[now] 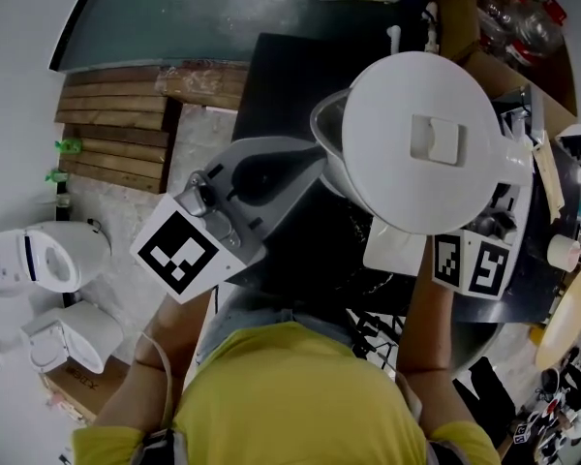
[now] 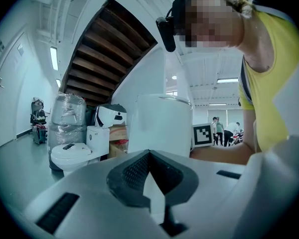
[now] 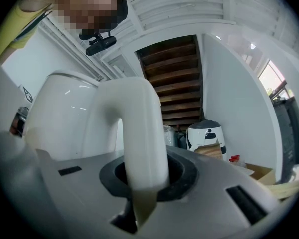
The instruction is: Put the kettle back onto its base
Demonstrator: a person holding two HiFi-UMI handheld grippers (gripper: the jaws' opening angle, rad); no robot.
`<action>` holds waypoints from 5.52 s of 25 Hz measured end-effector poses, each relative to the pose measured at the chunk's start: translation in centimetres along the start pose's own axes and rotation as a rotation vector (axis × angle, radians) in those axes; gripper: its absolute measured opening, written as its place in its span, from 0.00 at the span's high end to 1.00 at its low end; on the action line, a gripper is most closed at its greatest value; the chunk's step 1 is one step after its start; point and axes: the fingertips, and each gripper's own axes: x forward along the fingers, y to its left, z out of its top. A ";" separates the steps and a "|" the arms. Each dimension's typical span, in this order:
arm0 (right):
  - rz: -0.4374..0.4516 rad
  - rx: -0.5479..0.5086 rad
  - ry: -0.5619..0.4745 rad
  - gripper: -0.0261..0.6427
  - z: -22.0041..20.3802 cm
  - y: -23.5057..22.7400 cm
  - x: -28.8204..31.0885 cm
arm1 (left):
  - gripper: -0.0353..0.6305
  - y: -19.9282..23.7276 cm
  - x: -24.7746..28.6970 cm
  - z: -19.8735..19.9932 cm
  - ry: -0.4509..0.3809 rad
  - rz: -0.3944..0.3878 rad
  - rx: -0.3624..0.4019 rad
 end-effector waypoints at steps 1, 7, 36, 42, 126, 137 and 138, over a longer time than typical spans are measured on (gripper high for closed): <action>0.002 0.000 0.001 0.87 -0.3 0.0 0.1 | 0.94 0.1 0.0 -0.3 0.005 0.002 -0.003; 0.007 0.013 0.015 0.87 -2.1 0.3 0.4 | 0.94 0.8 0.3 -1.8 0.040 0.015 -0.016; 0.011 -0.022 0.046 0.88 -5.0 0.6 0.0 | 0.94 1.6 0.6 -4.5 0.017 0.036 -0.122; 0.044 0.002 0.069 0.88 -5.0 1.0 -0.2 | 0.94 1.8 0.6 -4.6 0.004 0.049 -0.133; 0.233 0.022 0.142 0.92 10.6 14.1 -15.2 | 0.94 -11.7 -5.7 6.9 -0.177 0.176 -0.051; 0.265 0.066 0.138 0.94 10.9 13.3 -17.1 | 0.94 -14.8 -6.3 7.3 -0.202 0.175 -0.019; 0.266 0.066 0.132 0.94 11.0 13.2 -17.3 | 0.94 -15.0 -6.2 7.3 -0.205 0.172 -0.017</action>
